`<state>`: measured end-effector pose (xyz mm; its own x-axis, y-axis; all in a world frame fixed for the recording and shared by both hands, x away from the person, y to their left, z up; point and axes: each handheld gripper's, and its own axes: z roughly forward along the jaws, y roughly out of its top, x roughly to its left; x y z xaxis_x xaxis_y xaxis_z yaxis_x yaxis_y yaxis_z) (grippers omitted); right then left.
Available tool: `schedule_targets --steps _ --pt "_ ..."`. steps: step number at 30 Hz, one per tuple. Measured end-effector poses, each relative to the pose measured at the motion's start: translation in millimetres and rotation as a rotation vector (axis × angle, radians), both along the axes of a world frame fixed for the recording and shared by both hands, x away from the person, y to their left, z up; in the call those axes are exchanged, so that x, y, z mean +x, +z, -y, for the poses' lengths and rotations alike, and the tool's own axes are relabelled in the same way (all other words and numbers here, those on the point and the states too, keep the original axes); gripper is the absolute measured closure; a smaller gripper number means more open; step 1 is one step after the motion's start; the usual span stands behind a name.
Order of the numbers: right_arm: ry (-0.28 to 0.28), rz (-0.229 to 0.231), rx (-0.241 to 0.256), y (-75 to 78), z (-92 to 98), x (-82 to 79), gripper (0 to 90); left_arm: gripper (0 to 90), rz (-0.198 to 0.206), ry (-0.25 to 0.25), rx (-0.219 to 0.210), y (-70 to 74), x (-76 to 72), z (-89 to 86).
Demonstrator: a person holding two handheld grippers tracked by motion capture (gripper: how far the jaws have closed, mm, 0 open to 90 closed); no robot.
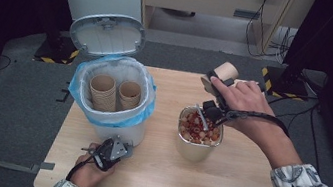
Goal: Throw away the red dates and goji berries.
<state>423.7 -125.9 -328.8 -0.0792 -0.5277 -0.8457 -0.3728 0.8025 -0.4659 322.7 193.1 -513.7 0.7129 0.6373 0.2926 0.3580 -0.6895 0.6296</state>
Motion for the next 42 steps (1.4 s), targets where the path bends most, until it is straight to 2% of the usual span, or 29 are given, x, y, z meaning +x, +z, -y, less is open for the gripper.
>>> schedule_targets --steps 1,2,4,5,7,8,9,10,13,15,22,24,31,33,34,35,37,42 --pt "0.015 -0.014 -0.054 -7.4 -1.6 -1.5 32.4 89.5 0.000 0.000 0.000 0.0 0.0 0.0" --pt "0.023 -0.021 -0.085 -13.2 -2.2 -3.0 32.4 89.4 -0.001 0.000 -0.001 0.0 0.1 -0.1" --pt "0.022 -0.025 -0.071 -15.5 -1.9 -3.4 32.4 89.4 0.000 -0.001 -0.001 0.0 0.1 -0.2" --pt "0.013 -0.029 -0.027 -14.1 -1.7 -2.5 32.4 89.4 0.001 0.000 0.000 -0.1 -0.1 0.1" --pt "0.014 -0.035 -0.043 -15.7 -1.8 -2.7 32.4 89.4 0.001 0.000 0.002 0.0 -0.2 0.1" --pt "0.022 -0.036 -0.070 -17.2 -2.5 -2.8 32.4 89.4 -0.001 0.001 -0.001 0.0 0.0 0.0" --pt "0.014 -0.054 -0.010 -15.1 -1.9 -3.5 32.3 89.4 0.000 0.000 -0.004 -0.1 0.1 -0.1" --pt "0.014 -0.054 -0.010 -15.1 -1.9 -3.5 32.3 89.4 0.000 0.000 -0.004 -0.1 0.1 -0.1" --pt "-0.011 -0.070 0.091 -4.5 1.6 0.8 32.1 89.4 0.002 0.001 -0.002 -0.2 -0.1 0.1" --pt "-0.018 -0.072 0.094 -3.3 2.0 1.3 32.1 89.4 0.002 0.001 0.000 -0.1 -0.1 0.1" --pt "-0.040 -0.093 0.163 -0.2 6.3 10.2 32.0 89.4 0.001 0.000 -0.002 -0.2 0.0 -0.1" --pt "-0.049 -0.095 0.169 0.5 6.4 10.6 31.9 89.4 0.001 0.000 -0.002 -0.1 0.0 -0.1" --pt "-0.070 -0.163 0.314 1.5 10.4 19.9 31.8 89.4 0.001 0.001 -0.004 -0.2 0.0 -0.1" --pt "-0.073 -0.180 0.345 1.0 11.5 21.8 31.8 89.4 0.001 0.001 -0.004 -0.2 0.0 -0.2" --pt "-0.073 -0.180 0.345 1.0 11.5 21.8 31.8 89.4 0.001 0.001 -0.004 -0.2 0.0 -0.2" --pt "-0.081 -0.203 0.386 0.5 13.0 24.3 31.8 89.3 0.000 0.000 -0.003 -0.1 0.0 -0.2" --pt "-0.085 -0.207 0.400 0.4 13.6 25.1 31.8 89.4 0.001 0.000 -0.003 -0.2 0.0 -0.2" --pt "-0.107 -0.249 0.495 -0.2 18.3 31.8 31.7 89.3 0.001 0.002 -0.009 -0.5 -0.1 0.0"
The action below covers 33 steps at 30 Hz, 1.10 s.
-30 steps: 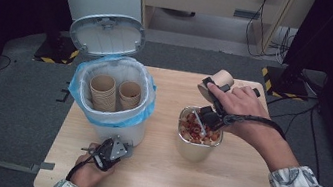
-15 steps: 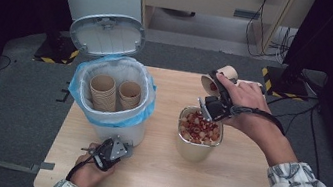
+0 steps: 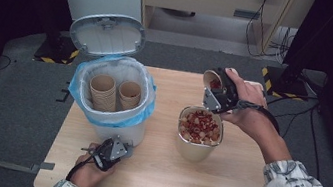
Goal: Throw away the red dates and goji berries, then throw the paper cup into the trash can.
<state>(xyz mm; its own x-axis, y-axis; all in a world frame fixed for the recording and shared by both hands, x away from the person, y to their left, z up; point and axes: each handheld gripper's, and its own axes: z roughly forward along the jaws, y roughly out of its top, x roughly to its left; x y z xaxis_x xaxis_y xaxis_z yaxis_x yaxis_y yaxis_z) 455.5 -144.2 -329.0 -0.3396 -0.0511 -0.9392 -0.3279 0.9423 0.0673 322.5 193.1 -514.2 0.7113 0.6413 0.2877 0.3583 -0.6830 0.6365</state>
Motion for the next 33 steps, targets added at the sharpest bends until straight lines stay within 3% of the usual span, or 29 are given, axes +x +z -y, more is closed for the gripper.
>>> schedule_targets --steps 8,9,14,19,20,21,22,25,26,31,33 --pt "-0.013 -0.034 0.051 -0.9 3.5 4.8 31.6 89.3 0.000 0.000 -0.002 0.0 0.1 -0.2" --pt "-0.016 -0.051 0.083 -0.9 4.0 6.2 31.6 89.3 0.000 0.000 -0.003 -0.1 0.1 -0.1" --pt "-0.020 -0.083 0.147 -0.6 4.6 8.8 31.5 89.3 0.000 0.000 -0.003 -0.1 0.1 -0.1" --pt "-0.022 -0.138 0.267 2.6 5.7 11.7 31.3 89.2 0.000 0.000 -0.004 -0.1 0.0 -0.2" --pt "-0.022 -0.138 0.267 2.6 5.7 11.7 31.3 89.2 0.000 0.000 -0.004 -0.1 0.0 -0.2" --pt "-0.020 -0.168 0.327 4.7 6.3 13.4 31.2 89.2 -0.001 0.001 -0.004 0.0 0.0 -0.2" --pt "-0.020 -0.168 0.327 4.7 6.3 13.4 31.2 89.2 -0.001 0.001 -0.004 0.0 0.0 -0.2" --pt "-0.011 -0.218 0.415 8.2 5.7 15.9 30.9 89.2 -0.002 0.001 -0.005 0.0 0.1 -0.3" --pt "-0.011 -0.218 0.415 8.2 5.7 15.9 30.9 89.2 -0.002 0.001 -0.005 0.0 0.1 -0.3" --pt "0.004 -0.302 0.520 11.4 2.0 17.8 30.5 89.2 -0.002 0.001 -0.005 0.0 0.1 -0.3" --pt "0.006 -0.312 0.531 11.6 1.5 18.0 30.5 89.1 -0.003 0.002 -0.006 0.0 0.1 -0.4"
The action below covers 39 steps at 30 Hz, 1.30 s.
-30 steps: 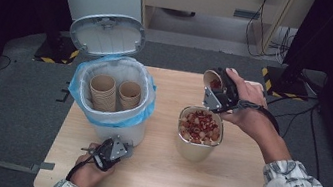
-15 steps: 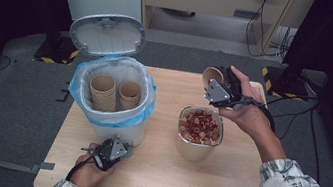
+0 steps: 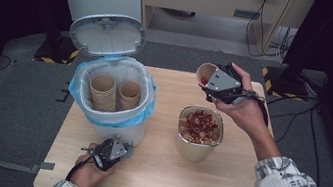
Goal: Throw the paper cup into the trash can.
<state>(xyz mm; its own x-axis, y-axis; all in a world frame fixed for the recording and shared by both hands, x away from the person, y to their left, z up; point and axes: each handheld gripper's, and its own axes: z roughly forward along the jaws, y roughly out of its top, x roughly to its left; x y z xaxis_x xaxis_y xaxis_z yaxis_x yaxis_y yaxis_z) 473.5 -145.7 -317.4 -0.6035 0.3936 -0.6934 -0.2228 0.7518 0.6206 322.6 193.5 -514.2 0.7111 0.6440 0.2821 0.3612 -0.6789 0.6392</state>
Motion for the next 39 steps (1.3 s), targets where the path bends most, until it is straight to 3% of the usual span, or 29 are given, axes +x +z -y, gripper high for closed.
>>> schedule_targets --steps 4,12,13,22,30,39 --pt "0.016 -0.053 0.094 4.1 -2.1 2.1 30.5 89.1 -0.002 0.001 0.000 0.2 0.0 -0.1" --pt "0.047 -0.102 0.198 11.9 -7.0 3.6 30.5 89.1 -0.003 0.000 0.006 0.5 0.2 -0.3" --pt "0.054 -0.121 0.229 14.5 -9.0 2.9 30.5 89.1 -0.003 0.000 0.006 0.5 0.1 -0.4" --pt "0.092 -0.169 0.289 22.9 -18.1 0.1 30.5 89.1 -0.001 -0.001 0.005 0.3 0.2 -0.3" --pt "0.129 -0.230 0.398 30.7 -23.2 -0.9 30.5 89.1 -0.001 -0.001 0.006 0.3 0.2 -0.4" --pt "0.161 -0.248 0.418 36.2 -32.2 -3.7 30.5 89.0 0.000 -0.001 0.006 0.3 0.1 -0.3"
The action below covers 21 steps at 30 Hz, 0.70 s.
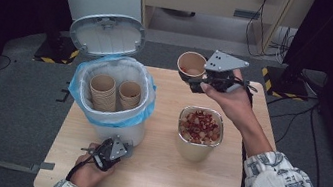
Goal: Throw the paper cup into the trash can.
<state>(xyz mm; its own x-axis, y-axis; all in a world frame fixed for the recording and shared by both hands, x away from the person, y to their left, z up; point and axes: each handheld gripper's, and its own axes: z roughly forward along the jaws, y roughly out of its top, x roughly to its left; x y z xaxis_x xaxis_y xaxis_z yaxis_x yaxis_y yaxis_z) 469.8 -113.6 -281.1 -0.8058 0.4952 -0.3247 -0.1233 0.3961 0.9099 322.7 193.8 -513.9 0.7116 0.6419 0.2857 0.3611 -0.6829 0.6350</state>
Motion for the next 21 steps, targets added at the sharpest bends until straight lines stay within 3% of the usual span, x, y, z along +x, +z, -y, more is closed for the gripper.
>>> schedule_targets --steps 17,21 --pt "0.044 -0.015 0.002 6.3 -19.1 -3.4 30.5 89.0 -0.002 -0.001 0.000 0.1 0.1 -0.1" --pt "0.043 -0.034 0.022 7.0 -21.1 -4.3 30.6 89.0 -0.003 -0.001 0.000 0.2 0.1 -0.2"
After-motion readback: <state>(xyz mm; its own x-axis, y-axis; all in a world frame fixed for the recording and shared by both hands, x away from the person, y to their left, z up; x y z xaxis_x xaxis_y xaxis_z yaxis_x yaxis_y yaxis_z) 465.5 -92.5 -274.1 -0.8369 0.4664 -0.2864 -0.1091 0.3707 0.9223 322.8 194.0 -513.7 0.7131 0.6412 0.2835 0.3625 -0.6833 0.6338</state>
